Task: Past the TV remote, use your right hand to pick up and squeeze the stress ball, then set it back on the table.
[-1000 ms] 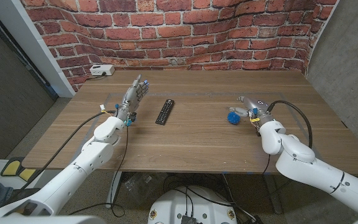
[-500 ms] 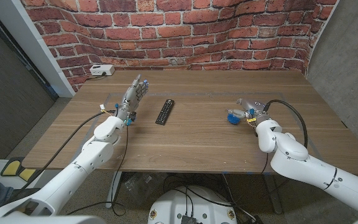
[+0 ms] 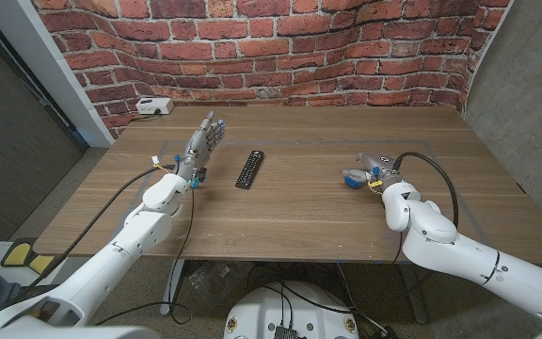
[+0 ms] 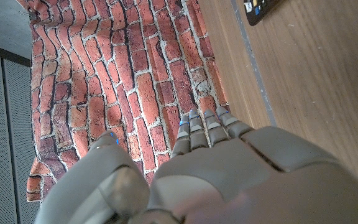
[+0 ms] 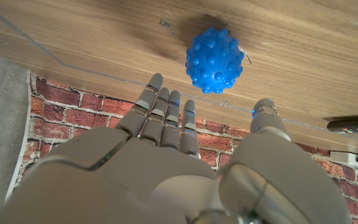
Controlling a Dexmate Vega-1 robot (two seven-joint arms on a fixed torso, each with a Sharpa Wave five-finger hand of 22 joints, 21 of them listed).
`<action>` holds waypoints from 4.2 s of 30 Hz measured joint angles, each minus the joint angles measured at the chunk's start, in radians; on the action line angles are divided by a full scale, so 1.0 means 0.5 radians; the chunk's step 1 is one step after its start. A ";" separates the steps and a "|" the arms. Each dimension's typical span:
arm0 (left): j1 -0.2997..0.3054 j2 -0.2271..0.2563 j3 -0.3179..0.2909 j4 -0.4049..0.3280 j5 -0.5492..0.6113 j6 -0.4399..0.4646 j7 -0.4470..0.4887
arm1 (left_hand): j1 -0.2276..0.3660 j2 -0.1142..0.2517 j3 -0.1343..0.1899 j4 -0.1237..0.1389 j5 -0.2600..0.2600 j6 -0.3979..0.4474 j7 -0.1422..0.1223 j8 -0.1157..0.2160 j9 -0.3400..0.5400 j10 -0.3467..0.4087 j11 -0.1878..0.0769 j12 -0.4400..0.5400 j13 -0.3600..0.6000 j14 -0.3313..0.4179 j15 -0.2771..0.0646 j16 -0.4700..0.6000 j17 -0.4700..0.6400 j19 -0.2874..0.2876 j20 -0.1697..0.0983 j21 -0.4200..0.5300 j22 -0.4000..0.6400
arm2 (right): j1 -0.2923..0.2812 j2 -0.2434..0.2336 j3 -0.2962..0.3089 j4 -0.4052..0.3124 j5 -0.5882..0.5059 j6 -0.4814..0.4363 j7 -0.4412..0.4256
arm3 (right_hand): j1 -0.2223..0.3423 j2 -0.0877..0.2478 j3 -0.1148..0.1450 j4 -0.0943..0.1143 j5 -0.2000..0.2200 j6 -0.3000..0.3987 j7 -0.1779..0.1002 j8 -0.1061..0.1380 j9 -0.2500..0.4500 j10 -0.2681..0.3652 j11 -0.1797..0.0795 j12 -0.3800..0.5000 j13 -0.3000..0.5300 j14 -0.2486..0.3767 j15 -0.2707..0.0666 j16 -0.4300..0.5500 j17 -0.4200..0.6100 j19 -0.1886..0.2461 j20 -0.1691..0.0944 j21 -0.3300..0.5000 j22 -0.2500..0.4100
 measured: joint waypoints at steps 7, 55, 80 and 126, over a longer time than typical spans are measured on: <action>-0.007 -0.008 0.006 0.008 0.001 0.002 -0.003 | 0.005 0.005 0.000 0.000 0.000 0.000 0.000 0.000 0.000 0.000 0.000 0.000 0.000 0.000 0.000 0.000 0.000 0.000 0.000 0.000 0.000 | 0.047 0.010 -0.077 0.013 -0.045 -0.048 0.040 | 0.021 0.005 0.005 0.005 0.000 0.000 0.000 0.000 0.000 0.000 0.000 0.000 0.000 0.011 -0.010 0.000 0.000 0.028 0.000 0.000 0.005; -0.022 -0.034 0.013 0.049 -0.023 0.025 -0.008 | 0.021 0.021 -0.006 -0.005 -0.022 0.025 -0.003 0.000 0.000 0.021 0.000 0.000 0.000 0.021 0.000 0.000 0.000 0.007 0.007 0.000 0.000 | 0.114 0.051 -0.132 0.133 -0.031 -0.019 0.105 | 0.567 0.023 0.218 0.021 0.000 0.339 -0.045 0.050 -0.001 0.480 -0.107 0.082 -0.007 0.759 -0.215 0.112 0.028 0.788 -0.138 0.186 0.005; -0.005 -0.035 0.010 0.023 -0.029 0.033 0.014 | 0.021 0.021 -0.006 -0.005 -0.030 0.047 -0.004 0.000 0.000 0.040 0.003 0.000 0.000 0.028 0.008 0.000 0.000 0.015 0.014 0.000 0.000 | 0.016 0.052 -0.032 0.088 0.034 0.032 -0.090 | 0.751 0.055 0.299 0.000 -0.004 0.490 -0.068 0.077 -0.001 0.643 -0.122 0.106 -0.007 0.983 -0.283 0.123 0.028 0.951 -0.193 0.255 0.015; 0.027 -0.019 -0.001 -0.044 -0.014 0.014 0.038 | 0.026 0.026 -0.023 -0.005 -0.045 0.046 -0.004 -0.008 -0.001 0.047 -0.004 0.000 0.000 0.035 0.015 0.000 0.000 0.007 0.022 -0.012 0.000 | -0.357 0.069 0.319 -0.008 -0.015 0.391 -0.690 | 0.986 0.042 0.398 -0.017 -0.017 0.673 -0.157 0.076 0.000 0.847 -0.204 0.082 -0.019 1.133 -0.325 0.104 0.037 1.022 -0.214 0.319 0.024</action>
